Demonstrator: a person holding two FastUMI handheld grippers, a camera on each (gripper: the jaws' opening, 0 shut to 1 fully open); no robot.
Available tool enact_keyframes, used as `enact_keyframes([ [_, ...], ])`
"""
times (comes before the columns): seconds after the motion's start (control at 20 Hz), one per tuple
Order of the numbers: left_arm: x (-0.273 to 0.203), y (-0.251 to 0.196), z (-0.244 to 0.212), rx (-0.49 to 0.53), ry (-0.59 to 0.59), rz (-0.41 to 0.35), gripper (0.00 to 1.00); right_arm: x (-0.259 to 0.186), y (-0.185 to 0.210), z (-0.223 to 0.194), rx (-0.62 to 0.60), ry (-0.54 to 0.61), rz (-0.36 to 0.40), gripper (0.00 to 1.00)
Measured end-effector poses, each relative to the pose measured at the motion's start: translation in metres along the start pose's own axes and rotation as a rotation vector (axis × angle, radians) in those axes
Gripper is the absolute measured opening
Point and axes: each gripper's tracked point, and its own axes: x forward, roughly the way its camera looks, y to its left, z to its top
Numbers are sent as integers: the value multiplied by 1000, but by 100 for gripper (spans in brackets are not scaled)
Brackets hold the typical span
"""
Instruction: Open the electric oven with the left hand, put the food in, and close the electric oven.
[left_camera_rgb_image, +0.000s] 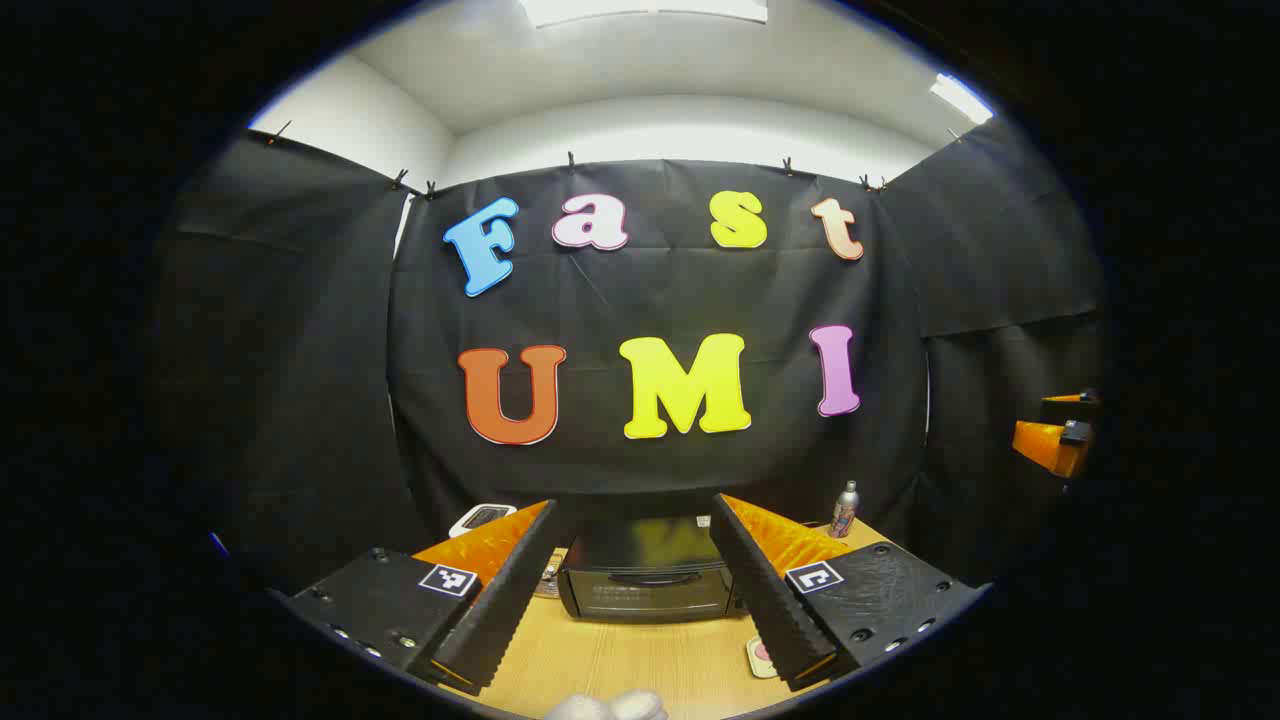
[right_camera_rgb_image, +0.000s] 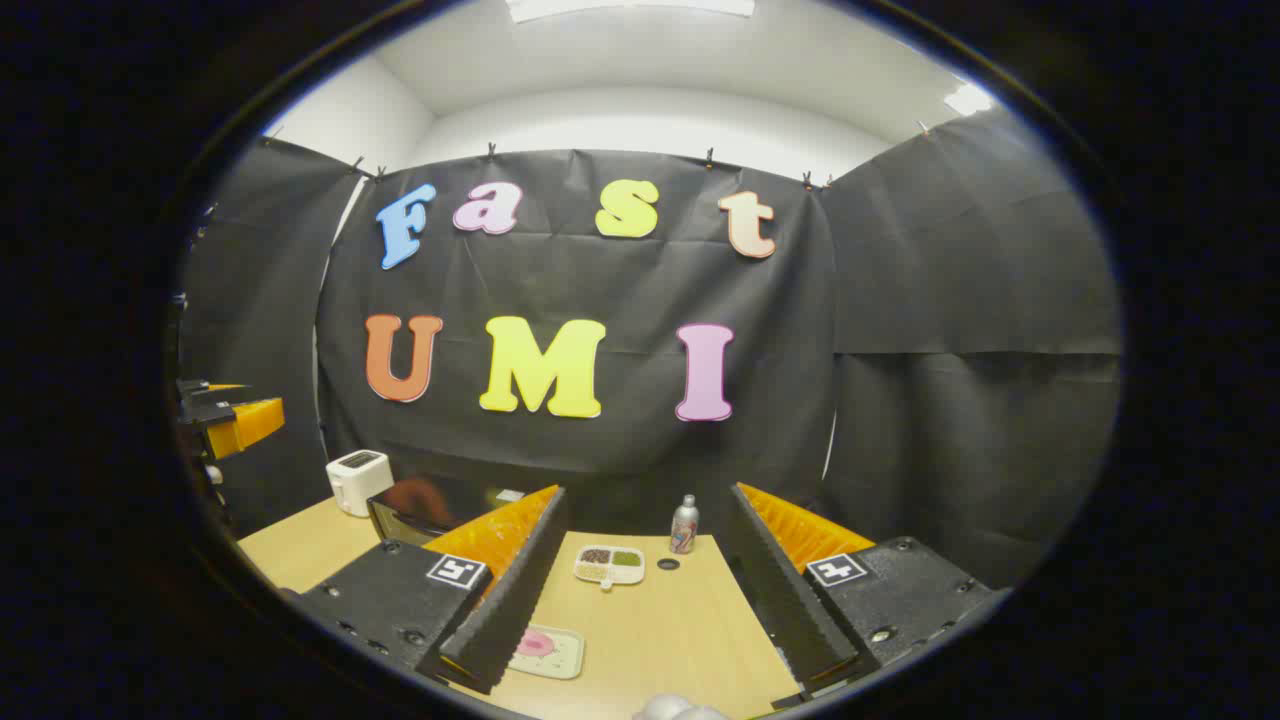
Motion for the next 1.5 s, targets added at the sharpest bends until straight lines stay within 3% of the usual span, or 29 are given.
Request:
enact_keyframes([
  [0.95,14,5,-18,-20,20,-26,96,0,12,-11,-12,31,-3,98],
  [1.2,51,-7,-43,-33,20,-42,96,2,12,-10,-13,32,25,97],
  [1.25,62,-11,-53,-40,24,-44,100,3,11,-9,-12,35,31,97],
  [1.3,73,-13,-61,-44,29,-40,96,3,8,-9,-10,39,35,98],
  [1.5,122,-29,-107,-66,86,-60,96,10,-11,-11,9,61,21,100],
])
